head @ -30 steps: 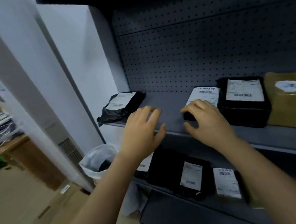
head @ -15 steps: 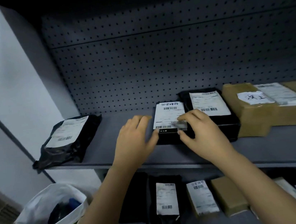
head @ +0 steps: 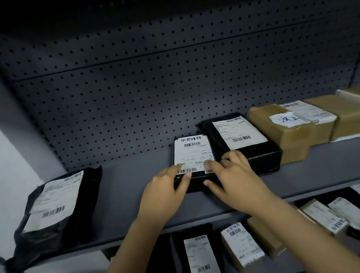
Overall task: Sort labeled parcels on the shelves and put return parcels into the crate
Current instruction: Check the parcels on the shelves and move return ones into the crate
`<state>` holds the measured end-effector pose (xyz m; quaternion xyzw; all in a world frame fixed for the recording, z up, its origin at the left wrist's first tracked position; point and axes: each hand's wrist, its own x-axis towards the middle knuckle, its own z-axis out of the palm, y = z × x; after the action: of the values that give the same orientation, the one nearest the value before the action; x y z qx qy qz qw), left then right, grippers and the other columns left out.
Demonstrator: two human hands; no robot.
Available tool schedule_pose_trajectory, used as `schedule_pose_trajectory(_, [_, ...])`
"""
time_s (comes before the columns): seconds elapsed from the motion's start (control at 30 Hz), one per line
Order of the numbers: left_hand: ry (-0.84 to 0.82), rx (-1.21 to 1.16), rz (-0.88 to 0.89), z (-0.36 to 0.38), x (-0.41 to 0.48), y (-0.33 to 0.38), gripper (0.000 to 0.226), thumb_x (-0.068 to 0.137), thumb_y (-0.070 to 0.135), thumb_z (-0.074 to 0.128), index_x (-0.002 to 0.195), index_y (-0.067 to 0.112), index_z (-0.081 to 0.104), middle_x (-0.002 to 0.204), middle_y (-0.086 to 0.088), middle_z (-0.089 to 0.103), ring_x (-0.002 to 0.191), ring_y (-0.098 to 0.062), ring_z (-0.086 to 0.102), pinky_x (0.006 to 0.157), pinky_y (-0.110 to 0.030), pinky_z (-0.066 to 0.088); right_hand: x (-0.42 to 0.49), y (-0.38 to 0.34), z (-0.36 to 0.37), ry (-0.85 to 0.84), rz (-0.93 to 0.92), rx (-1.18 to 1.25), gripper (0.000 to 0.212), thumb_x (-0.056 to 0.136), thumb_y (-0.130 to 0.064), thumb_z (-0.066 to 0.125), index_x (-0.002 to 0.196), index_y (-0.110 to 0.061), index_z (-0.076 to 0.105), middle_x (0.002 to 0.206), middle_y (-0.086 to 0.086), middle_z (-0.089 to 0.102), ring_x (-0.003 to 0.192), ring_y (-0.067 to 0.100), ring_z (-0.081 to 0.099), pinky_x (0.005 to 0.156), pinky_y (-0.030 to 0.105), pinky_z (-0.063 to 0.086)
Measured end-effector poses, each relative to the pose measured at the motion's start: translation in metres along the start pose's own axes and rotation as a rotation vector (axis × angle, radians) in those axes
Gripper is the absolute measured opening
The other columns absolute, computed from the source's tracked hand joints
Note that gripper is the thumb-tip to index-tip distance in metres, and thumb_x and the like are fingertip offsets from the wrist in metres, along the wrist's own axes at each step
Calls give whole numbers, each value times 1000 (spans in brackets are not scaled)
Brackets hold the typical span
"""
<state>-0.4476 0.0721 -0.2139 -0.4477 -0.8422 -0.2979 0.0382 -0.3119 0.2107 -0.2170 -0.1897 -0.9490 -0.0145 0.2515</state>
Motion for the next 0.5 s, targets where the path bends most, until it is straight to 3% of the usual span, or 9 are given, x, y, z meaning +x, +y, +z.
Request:
schedule_pose_trajectory(0.13, [22, -53, -31, -14, -13, -19, 47, 97, 48, 47, 137, 25, 52, 134, 5, 58, 112, -13, 59, 83, -20, 43, -7, -28, 1, -61, -11, 89, 48, 89, -46, 47, 123, -15, 60, 91, 4, 64, 98, 26, 53, 90, 37, 44])
schedule_pose_trajectory(0.3, [86, -114, -89, -29, -29, -38, 40, 92, 48, 56, 127, 29, 58, 116, 12, 65, 104, -6, 60, 74, -18, 40, -4, -50, 3, -145, 146, 420, 62, 93, -50, 53, 146, -24, 35, 127, -7, 54, 121, 13, 41, 99, 25, 38])
schedule_pose_trajectory(0.4, [79, -191, -125, -32, -31, -40, 42, 89, 48, 60, 125, 27, 58, 113, 17, 66, 104, -2, 60, 75, -14, 39, 1, -56, 5, -131, 205, 590, 54, 93, -51, 53, 141, -29, 44, 131, -16, 57, 124, 7, 47, 102, 24, 42])
schedule_pose_trajectory(0.5, [26, -252, -164, -30, -29, -41, 35, 90, 49, 59, 120, 32, 61, 108, 19, 67, 97, 3, 59, 70, -6, 38, 6, -60, 3, -148, 263, 663, 38, 96, -42, 53, 132, -30, 55, 120, -23, 60, 112, -3, 53, 86, -2, 34])
